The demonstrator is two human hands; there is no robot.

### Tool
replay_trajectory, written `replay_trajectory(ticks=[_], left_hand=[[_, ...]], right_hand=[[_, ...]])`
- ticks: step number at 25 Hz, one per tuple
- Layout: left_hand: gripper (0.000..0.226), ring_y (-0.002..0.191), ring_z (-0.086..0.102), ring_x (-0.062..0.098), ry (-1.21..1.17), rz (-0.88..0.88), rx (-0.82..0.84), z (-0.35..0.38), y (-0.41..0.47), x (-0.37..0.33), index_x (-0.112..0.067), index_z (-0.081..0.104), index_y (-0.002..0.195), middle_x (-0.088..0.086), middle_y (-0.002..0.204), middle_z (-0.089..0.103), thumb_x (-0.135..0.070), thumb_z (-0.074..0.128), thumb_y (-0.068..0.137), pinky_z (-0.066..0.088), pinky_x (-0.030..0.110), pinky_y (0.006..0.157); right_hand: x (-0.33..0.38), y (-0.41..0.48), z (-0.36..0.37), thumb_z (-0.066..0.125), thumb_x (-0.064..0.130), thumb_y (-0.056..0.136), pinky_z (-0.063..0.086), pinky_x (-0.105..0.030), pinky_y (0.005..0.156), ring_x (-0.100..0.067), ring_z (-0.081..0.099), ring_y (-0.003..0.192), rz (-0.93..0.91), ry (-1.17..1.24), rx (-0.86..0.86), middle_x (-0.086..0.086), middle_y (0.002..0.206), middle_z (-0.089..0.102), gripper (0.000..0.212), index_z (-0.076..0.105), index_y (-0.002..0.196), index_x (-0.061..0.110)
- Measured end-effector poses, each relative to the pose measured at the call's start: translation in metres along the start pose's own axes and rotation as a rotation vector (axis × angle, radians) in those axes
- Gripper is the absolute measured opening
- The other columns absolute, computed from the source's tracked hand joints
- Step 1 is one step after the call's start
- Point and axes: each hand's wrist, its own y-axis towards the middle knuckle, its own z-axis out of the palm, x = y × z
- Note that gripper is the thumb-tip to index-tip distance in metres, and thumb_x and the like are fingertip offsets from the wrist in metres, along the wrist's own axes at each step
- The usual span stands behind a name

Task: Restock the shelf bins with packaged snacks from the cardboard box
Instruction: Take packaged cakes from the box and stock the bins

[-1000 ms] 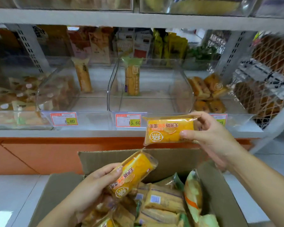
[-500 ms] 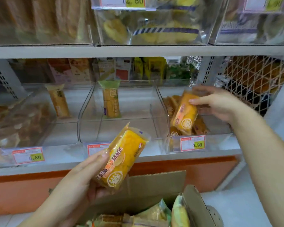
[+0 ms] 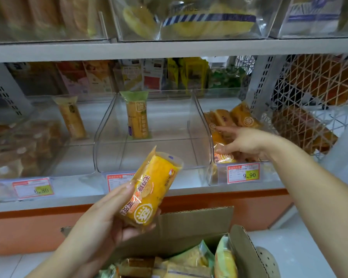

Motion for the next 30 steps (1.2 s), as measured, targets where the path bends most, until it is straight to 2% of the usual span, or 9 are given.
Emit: replay_trajectory(ticks=[5, 8, 10, 14, 16, 19, 22, 25, 30], left_hand=[[0.043, 0.092, 0.072, 0.041, -0.083, 0.001, 0.025, 0.042, -0.025, -0.018, -0.009, 0.064, 0.115, 0.024, 0.105, 0.072, -0.032, 0.059, 0.079, 0.061, 0.050, 0.069], [0.048, 0.094, 0.071, 0.041, -0.126, 0.002, 0.029, 0.063, -0.022, -0.025, -0.008, 0.061, 0.120, 0.024, 0.107, 0.071, -0.036, 0.058, 0.082, 0.061, 0.048, 0.069], [0.049, 0.097, 0.071, 0.038, -0.121, 0.028, 0.058, 0.084, -0.014, -0.031, -0.011, 0.061, 0.120, 0.022, 0.106, 0.072, -0.041, 0.057, 0.082, 0.062, 0.044, 0.070], [0.039, 0.099, 0.072, 0.024, 0.046, 0.167, 0.131, 0.142, 0.009, -0.045, -0.021, 0.064, 0.119, 0.009, 0.107, 0.075, -0.045, 0.050, 0.092, 0.060, 0.035, 0.071], [0.027, 0.094, 0.072, 0.016, 0.222, 0.310, 0.076, 0.163, 0.022, -0.052, -0.027, 0.065, 0.112, 0.001, 0.102, 0.075, -0.042, 0.046, 0.100, 0.059, 0.034, 0.074], [0.026, 0.104, 0.063, 0.002, 0.776, 0.683, -0.144, 0.169, 0.053, -0.064, -0.035, 0.061, 0.118, -0.012, 0.116, 0.067, -0.045, 0.051, 0.096, 0.052, 0.031, 0.092], [0.062, 0.136, 0.041, 0.011, 1.190, 0.691, -0.121, 0.166, 0.084, -0.067, -0.028, 0.032, 0.150, -0.005, 0.152, 0.040, -0.051, 0.050, 0.095, 0.035, 0.027, 0.107], [0.062, 0.143, 0.025, 0.007, 1.252, 0.682, -0.006, 0.168, 0.101, -0.058, -0.027, 0.023, 0.153, -0.008, 0.159, 0.026, -0.042, 0.049, 0.099, 0.020, 0.012, 0.103], [0.066, 0.147, 0.005, -0.002, 1.138, 0.645, -0.005, 0.155, 0.119, -0.040, -0.033, 0.014, 0.156, -0.018, 0.163, 0.004, -0.045, 0.047, 0.099, 0.005, 0.014, 0.110]], right_hand=[[-0.002, -0.016, 0.006, 0.077, 0.044, 0.076, 0.040, -0.042, 0.108, -0.024, 0.047, 0.131, -0.052, -0.102, -0.070, 0.002, 0.151, 0.041, 0.091, 0.024, 0.150, 0.042], [0.022, -0.049, 0.001, 0.057, 0.056, 0.088, 0.048, -0.034, 0.093, -0.018, 0.056, 0.115, -0.168, -0.325, -0.409, 0.001, 0.138, 0.054, 0.069, 0.038, 0.146, 0.026], [0.037, -0.073, 0.005, 0.047, 0.060, 0.091, 0.052, -0.033, 0.078, -0.014, 0.063, 0.092, -0.252, -0.165, -0.423, 0.006, 0.107, 0.068, 0.049, 0.063, 0.121, 0.024], [0.050, -0.102, 0.026, 0.056, 0.055, 0.082, 0.050, -0.041, 0.097, -0.017, 0.067, 0.105, -0.340, 0.382, 0.174, 0.003, 0.109, 0.073, 0.049, 0.066, 0.116, 0.020], [0.044, -0.097, 0.013, 0.058, 0.036, 0.087, 0.054, -0.038, 0.091, -0.022, 0.069, 0.103, -0.353, 0.628, 0.124, -0.007, 0.109, 0.073, 0.042, 0.063, 0.120, 0.010], [0.024, -0.080, -0.021, 0.059, 0.019, 0.092, 0.060, -0.034, 0.077, -0.022, 0.072, 0.092, -0.309, 0.820, -0.203, -0.012, 0.106, 0.073, 0.033, 0.059, 0.122, 0.005], [0.000, -0.057, -0.044, 0.066, 0.020, 0.089, 0.056, -0.044, 0.089, -0.023, 0.070, 0.093, -0.169, 0.477, -0.469, -0.011, 0.113, 0.070, 0.037, 0.058, 0.124, 0.011], [-0.008, -0.042, -0.039, 0.069, 0.027, 0.088, 0.055, -0.043, 0.089, -0.021, 0.069, 0.090, 0.035, 0.084, -0.287, -0.005, 0.105, 0.071, 0.036, 0.060, 0.121, 0.016], [-0.015, -0.032, -0.029, 0.066, 0.008, 0.089, 0.053, -0.031, 0.067, -0.018, 0.063, 0.082, 0.102, 0.304, -0.233, -0.005, 0.111, 0.064, 0.055, 0.047, 0.140, 0.017]])
